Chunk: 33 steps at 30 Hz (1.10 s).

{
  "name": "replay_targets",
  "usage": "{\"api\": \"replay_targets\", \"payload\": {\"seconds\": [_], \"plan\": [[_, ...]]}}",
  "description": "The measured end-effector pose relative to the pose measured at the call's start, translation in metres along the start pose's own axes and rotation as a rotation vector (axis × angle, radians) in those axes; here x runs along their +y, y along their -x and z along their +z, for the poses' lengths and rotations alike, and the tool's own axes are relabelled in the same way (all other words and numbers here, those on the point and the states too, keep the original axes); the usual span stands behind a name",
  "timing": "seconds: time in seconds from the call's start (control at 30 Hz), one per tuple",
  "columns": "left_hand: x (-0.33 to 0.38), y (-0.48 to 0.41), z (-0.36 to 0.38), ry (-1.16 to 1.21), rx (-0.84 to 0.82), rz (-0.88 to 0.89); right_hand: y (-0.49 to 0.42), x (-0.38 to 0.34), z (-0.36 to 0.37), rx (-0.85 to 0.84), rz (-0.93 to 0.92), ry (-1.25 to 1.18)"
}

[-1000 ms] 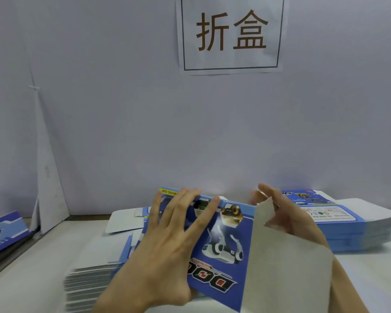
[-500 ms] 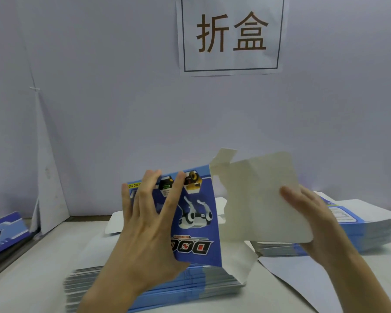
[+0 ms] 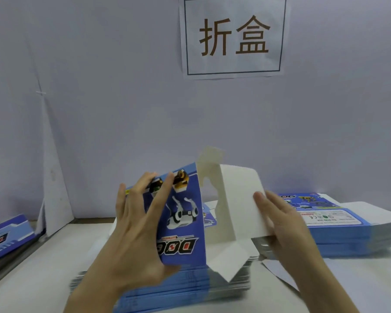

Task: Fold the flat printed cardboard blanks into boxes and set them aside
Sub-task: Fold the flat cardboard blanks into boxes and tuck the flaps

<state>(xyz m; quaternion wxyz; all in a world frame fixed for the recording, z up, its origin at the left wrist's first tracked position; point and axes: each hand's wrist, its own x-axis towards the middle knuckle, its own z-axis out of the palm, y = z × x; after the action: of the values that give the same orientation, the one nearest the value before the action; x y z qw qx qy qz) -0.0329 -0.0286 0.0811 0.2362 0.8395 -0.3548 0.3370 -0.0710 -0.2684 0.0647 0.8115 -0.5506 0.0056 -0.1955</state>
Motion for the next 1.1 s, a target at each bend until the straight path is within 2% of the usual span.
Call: {"api": "replay_targets", "payload": {"seconds": [0.03,0.13,0.23,0.27,0.3,0.4,0.47,0.63,0.7,0.83,1.1], "plan": [[-0.008,0.007,0.007,-0.087,0.003,0.064,-0.004,-0.001,-0.002,0.114,-0.146,0.125],[-0.007,0.012,0.013,-0.127,-0.02,0.052,-0.004,-0.003,-0.005,0.258,-0.569,0.42],[0.004,0.011,0.024,-0.174,-0.039,0.065,0.002,0.003,0.003,0.383,-0.789,0.782],[0.003,0.011,0.026,-0.215,-0.011,0.061,0.004,0.0,0.005,0.358,-0.775,0.788],[0.003,0.011,0.026,-0.232,-0.015,0.032,0.005,-0.004,0.007,0.288,-0.719,0.683],[0.003,0.008,0.021,-0.253,0.022,-0.009,0.007,-0.017,0.013,-0.012,-0.263,0.019],[0.004,0.009,0.021,-0.24,0.048,0.014,0.006,-0.022,0.012,-0.143,-0.037,-0.304],[0.01,0.007,0.025,-0.255,0.057,0.094,0.001,-0.023,-0.003,-0.198,0.325,-0.572],[0.009,0.007,0.023,-0.255,0.056,0.102,0.0,-0.022,-0.003,-0.219,0.362,-0.549],[0.007,0.007,0.019,-0.235,0.06,0.103,0.001,-0.022,0.0,-0.239,0.305,-0.519],[0.004,0.008,0.022,-0.179,0.061,0.081,0.008,-0.016,0.013,0.035,0.03,-0.115]]}}
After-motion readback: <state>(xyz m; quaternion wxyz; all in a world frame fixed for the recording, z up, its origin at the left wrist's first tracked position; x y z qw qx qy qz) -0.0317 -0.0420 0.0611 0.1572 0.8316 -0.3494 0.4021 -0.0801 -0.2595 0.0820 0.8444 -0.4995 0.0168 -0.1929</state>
